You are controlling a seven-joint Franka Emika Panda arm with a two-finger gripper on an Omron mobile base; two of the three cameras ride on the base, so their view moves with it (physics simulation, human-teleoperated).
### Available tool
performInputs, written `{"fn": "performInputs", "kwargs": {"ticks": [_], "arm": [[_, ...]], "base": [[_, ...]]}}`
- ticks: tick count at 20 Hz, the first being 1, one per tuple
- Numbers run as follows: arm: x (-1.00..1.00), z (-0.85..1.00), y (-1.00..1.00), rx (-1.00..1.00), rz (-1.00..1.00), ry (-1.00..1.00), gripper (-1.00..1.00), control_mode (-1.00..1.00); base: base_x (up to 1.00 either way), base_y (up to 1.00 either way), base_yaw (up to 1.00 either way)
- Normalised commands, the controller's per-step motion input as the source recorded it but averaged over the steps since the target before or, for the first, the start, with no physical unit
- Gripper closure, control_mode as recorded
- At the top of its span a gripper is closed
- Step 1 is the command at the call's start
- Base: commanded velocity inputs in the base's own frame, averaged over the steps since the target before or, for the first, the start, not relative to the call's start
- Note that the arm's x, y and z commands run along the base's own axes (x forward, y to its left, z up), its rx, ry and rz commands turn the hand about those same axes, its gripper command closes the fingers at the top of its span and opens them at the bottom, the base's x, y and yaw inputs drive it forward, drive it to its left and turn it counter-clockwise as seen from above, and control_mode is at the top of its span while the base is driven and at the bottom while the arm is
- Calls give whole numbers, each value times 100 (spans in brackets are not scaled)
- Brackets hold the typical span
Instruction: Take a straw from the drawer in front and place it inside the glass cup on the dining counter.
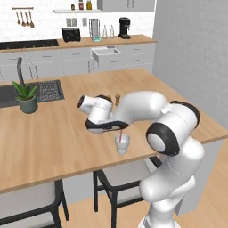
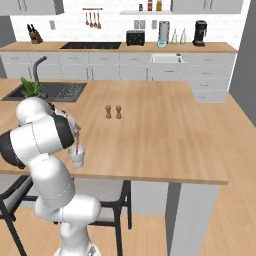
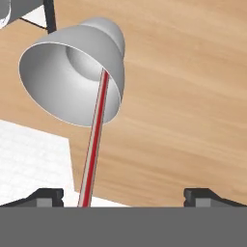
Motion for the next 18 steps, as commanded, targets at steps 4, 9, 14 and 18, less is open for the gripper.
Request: {"fn": "performInputs", "kwargs": {"ticks": [4, 9, 14, 18], "arm": [[-2, 0, 0, 15, 0, 8, -100, -100], [-23, 0, 0, 21, 1, 4, -100, -100], [-8, -2, 0, 23, 2, 1, -100, -100], [-3, -13, 0, 23, 4, 2, -100, -100]], "base": [[0, 0, 0], [0, 0, 0], [0, 0, 0], [0, 0, 0]]}}
